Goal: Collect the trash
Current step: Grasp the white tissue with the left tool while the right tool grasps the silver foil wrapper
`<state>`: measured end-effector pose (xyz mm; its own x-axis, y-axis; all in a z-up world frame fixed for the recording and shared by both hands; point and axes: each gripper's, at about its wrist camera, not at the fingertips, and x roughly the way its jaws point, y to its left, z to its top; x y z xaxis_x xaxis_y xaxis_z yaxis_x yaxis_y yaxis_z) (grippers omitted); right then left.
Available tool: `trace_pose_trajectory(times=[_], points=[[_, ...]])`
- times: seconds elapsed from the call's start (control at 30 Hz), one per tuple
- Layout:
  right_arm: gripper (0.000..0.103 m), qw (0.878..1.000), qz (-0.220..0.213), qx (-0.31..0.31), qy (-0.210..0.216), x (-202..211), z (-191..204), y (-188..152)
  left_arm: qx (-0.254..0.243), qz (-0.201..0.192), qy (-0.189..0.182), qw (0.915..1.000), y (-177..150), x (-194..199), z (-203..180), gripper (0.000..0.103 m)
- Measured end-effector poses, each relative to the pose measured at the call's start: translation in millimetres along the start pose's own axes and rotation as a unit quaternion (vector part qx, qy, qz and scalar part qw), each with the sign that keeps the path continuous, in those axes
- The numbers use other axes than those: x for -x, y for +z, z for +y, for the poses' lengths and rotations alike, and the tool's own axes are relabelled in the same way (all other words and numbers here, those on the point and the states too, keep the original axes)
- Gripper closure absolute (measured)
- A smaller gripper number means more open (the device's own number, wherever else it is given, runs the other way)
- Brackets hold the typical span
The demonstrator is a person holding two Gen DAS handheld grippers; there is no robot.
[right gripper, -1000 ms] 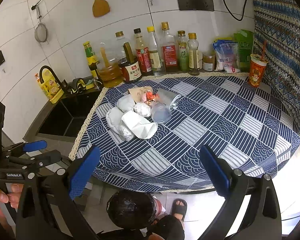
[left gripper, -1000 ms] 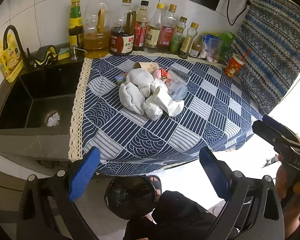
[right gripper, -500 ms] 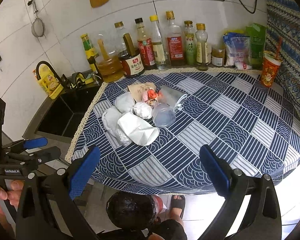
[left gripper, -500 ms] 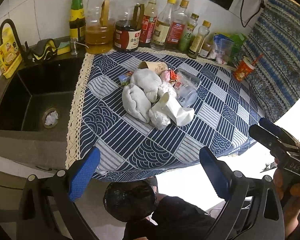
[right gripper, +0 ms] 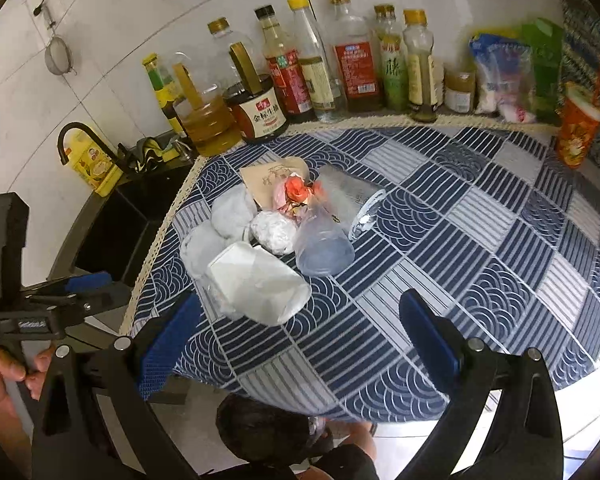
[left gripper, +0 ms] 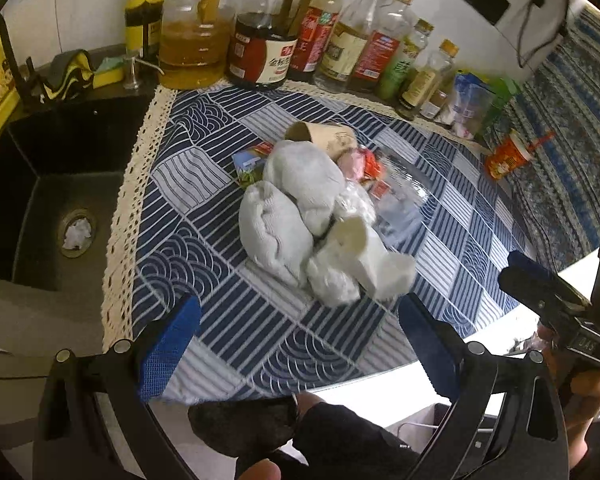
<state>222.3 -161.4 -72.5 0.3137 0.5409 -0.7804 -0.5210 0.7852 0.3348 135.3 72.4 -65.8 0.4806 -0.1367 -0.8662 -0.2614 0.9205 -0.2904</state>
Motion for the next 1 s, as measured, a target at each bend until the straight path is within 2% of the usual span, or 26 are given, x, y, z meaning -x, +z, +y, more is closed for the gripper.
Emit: trace_pose_trajectory(times=[0.3,0.4,0.5,0.57,0.7,0.77,0.9,1.0], points=[[0.008,0.999,0.023,-0.021,0.012,-52,-39,41,0.047,0.03,0.002,0.9984,29,-53,29,0.008],[0.016,0.999,0.028,-0.032,0.023,-67,-53,55,0.063,0.04,-0.002,0.9972,36,-67,39,0.009],[0.018,0.998,0.04,-0.042,0.029,-86,-67,71,0.075,0.048,-0.002,0.996,42,-79,45,0.015],[0.024,0.997,0.048,-0.046,0.035,-96,-74,77,0.082,0.055,-0.001,0.9951,44,-86,49,0.018],[0.026,0.995,0.075,-0.053,0.05,-123,-84,85,0.086,0.075,-0.004,0.9934,47,-104,50,0.028],[0.033,0.993,0.092,-0.057,0.053,-136,-89,86,0.091,0.079,-0.008,0.9927,47,-108,51,0.029],[0.038,0.988,0.104,-0.069,0.091,-148,-97,86,0.094,0.081,-0.016,0.9921,49,-113,49,0.039],[0.051,0.984,0.107,-0.077,0.116,-151,-100,87,0.088,0.081,-0.022,0.9926,51,-116,44,0.053]])
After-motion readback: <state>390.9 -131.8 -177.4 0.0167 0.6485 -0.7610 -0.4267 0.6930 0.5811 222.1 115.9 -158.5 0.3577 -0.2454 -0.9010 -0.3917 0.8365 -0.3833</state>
